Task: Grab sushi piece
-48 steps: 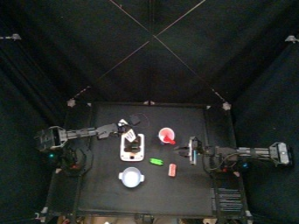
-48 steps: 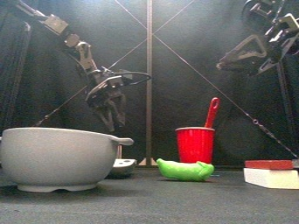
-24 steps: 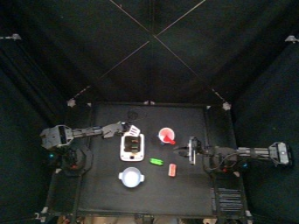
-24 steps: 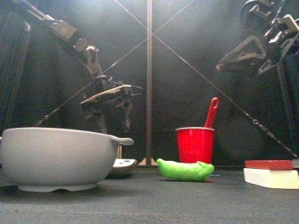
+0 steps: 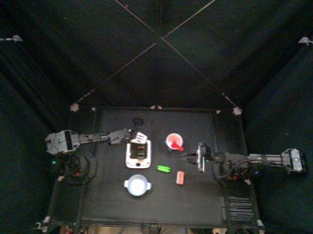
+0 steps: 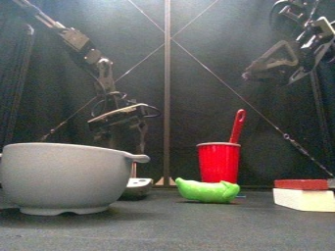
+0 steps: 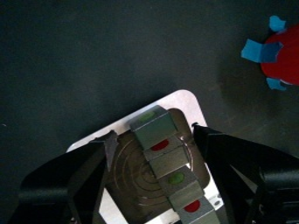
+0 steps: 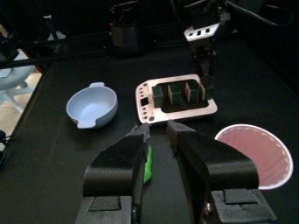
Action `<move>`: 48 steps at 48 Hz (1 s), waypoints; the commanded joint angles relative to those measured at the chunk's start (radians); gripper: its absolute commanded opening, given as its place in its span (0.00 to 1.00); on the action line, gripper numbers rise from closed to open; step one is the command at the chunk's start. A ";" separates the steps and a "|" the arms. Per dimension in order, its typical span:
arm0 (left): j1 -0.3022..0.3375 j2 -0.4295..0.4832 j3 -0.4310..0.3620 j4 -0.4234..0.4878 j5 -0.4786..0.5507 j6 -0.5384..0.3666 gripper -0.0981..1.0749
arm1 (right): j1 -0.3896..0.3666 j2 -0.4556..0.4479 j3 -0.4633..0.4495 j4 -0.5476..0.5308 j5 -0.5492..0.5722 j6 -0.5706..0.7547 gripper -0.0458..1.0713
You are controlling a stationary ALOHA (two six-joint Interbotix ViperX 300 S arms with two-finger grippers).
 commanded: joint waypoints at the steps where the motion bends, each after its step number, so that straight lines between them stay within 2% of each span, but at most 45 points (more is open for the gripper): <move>1: 0.005 -0.003 -0.018 -0.011 0.003 0.002 0.94 | -0.003 0.003 -0.009 0.003 -0.008 0.000 0.63; 17: 0.006 0.014 -0.021 -0.015 0.021 0.000 0.94 | -0.003 0.003 -0.009 0.002 -0.008 -0.002 0.63; 32: 0.006 0.020 -0.021 -0.011 0.037 -0.060 0.94 | -0.003 0.003 -0.009 0.002 -0.008 -0.002 0.63; 48: 0.008 0.034 -0.026 -0.006 0.038 -0.063 0.94 | -0.003 0.003 -0.009 0.000 -0.008 -0.002 0.63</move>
